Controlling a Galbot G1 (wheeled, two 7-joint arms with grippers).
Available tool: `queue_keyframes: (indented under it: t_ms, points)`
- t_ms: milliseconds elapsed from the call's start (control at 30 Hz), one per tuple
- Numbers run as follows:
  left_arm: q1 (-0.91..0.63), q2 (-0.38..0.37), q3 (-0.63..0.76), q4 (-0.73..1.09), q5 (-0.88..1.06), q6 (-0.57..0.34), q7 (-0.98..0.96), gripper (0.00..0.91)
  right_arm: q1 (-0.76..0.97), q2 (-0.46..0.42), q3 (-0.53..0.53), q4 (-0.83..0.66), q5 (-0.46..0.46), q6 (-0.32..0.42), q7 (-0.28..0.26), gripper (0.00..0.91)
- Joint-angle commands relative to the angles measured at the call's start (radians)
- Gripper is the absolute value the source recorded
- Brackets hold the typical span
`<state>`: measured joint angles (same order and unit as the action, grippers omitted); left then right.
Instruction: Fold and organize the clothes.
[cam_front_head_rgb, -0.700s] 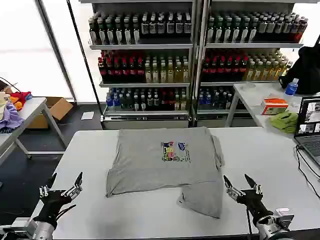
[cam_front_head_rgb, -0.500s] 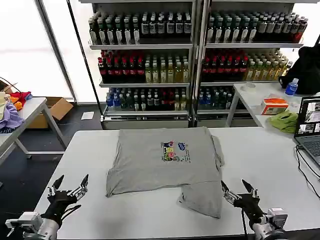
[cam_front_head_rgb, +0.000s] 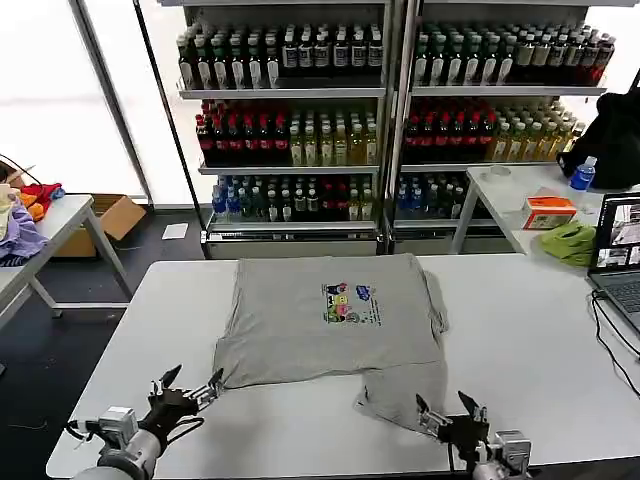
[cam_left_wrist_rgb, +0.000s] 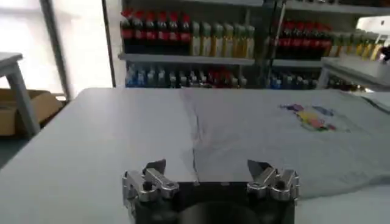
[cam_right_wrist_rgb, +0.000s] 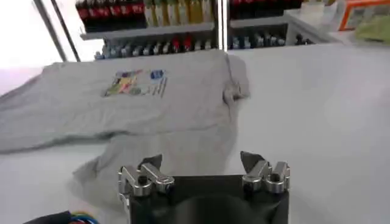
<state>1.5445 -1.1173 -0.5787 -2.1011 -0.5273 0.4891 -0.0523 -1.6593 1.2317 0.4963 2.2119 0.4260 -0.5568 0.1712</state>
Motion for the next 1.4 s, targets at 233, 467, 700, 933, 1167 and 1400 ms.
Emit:
queue_keyframes:
  t_ms: [233,467,700,933,1167,1400]
  points:
    - [-0.083,0.015,0.090,0.126,0.016,-0.023,-0.006,0.907,-0.003,0.004,-0.037,-0.010,-0.007,-0.021,0.016,0.907]
    - [-0.108,0.005,0.110,0.169,0.064,-0.041,0.016,0.574,-0.007,0.002,-0.046,-0.020,-0.012,-0.022,0.002,0.292]
    - [-0.107,-0.014,0.126,0.194,0.081,-0.053,0.036,0.010,-0.011,0.000,-0.051,-0.032,-0.008,-0.023,-0.002,0.000]
    - [-0.077,-0.031,0.136,0.176,0.091,-0.069,0.032,0.010,-0.022,-0.003,-0.045,-0.011,0.003,-0.022,-0.010,0.000]
    - [-0.076,-0.050,0.133,0.180,0.093,-0.111,0.031,0.020,-0.018,-0.005,-0.036,-0.009,0.021,-0.020,-0.028,0.000]
    - [-0.053,-0.082,0.107,0.127,0.089,-0.110,0.005,0.020,-0.026,-0.018,0.002,0.015,0.063,0.015,-0.122,0.000]
